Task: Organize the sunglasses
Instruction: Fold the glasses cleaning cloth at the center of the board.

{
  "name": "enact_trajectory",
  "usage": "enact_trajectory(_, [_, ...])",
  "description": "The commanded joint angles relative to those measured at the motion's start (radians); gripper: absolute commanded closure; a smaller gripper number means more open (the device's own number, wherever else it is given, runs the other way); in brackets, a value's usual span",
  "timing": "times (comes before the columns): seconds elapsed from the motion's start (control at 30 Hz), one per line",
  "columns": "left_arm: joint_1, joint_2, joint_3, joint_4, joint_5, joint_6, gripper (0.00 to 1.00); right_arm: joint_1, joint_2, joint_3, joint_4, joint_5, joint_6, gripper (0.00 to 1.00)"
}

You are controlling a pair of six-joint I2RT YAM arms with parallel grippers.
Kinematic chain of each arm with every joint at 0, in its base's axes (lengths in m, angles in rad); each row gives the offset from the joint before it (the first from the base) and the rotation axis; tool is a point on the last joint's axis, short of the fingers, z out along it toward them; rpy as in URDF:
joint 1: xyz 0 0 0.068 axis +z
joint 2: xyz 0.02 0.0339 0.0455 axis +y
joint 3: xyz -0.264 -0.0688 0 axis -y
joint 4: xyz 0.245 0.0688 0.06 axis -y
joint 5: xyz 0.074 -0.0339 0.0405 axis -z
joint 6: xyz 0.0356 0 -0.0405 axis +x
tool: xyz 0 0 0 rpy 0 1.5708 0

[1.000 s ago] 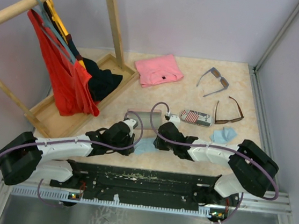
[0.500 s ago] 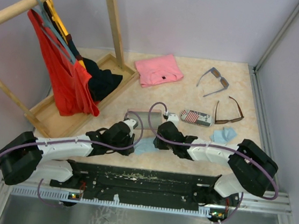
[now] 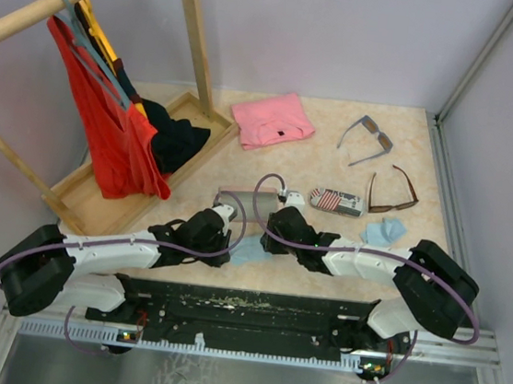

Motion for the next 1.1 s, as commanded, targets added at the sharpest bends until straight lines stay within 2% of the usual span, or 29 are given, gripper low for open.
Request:
enact_trajectory(0.0, [0.003, 0.003, 0.010, 0.012, 0.011, 0.000, 0.78, -0.003, -0.032, 0.012, 0.058, -0.016, -0.018, 0.76])
enact_trajectory(1.07, [0.003, -0.001, 0.006, 0.010, 0.012, -0.001, 0.78, -0.004, 0.032, 0.020, -0.040, -0.005, 0.030, 0.77])
